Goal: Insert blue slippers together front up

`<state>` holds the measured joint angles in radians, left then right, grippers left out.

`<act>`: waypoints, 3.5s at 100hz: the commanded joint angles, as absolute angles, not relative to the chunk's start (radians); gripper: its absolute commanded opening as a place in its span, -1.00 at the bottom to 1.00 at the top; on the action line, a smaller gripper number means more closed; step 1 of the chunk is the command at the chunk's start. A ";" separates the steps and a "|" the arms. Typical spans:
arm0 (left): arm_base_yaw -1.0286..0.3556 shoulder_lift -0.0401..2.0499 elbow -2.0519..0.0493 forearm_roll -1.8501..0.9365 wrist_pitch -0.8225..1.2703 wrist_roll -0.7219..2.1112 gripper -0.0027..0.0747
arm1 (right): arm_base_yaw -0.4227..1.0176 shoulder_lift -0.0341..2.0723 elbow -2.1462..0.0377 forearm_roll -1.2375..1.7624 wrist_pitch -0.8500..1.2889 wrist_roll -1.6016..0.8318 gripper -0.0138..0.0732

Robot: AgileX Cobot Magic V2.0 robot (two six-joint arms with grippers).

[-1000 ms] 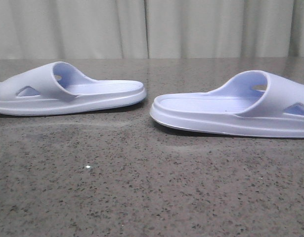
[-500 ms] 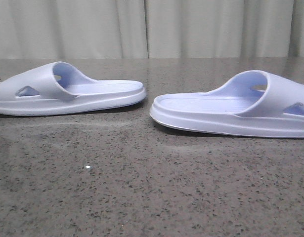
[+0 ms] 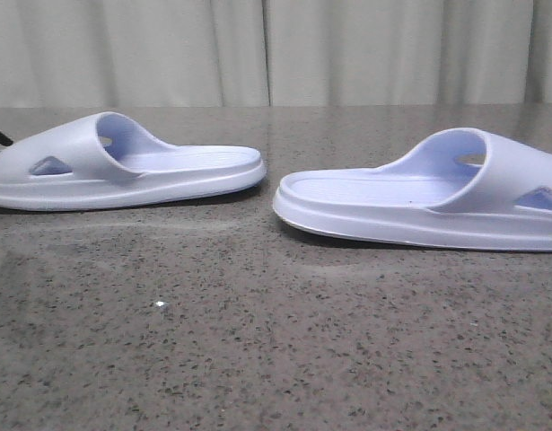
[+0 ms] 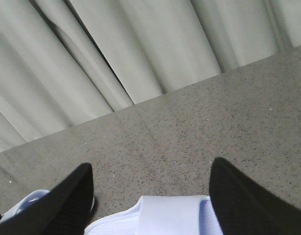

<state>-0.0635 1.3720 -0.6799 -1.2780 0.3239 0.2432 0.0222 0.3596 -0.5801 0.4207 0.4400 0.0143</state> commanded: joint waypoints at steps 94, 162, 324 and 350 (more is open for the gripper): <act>-0.072 1.367 -0.697 -1.408 0.441 0.490 -0.89 | 0.017 0.375 -0.615 0.433 0.376 0.013 0.32; -0.072 1.280 -0.717 -1.861 0.738 0.783 -0.89 | 0.017 0.375 -0.615 0.433 0.378 0.013 0.32; -0.072 1.078 -0.717 -1.857 0.841 0.734 -0.89 | 0.017 0.960 -0.458 0.533 0.176 0.273 0.31; -0.072 1.078 -0.717 -1.857 0.839 0.734 -0.89 | 0.017 1.011 -0.458 0.544 0.169 0.273 0.31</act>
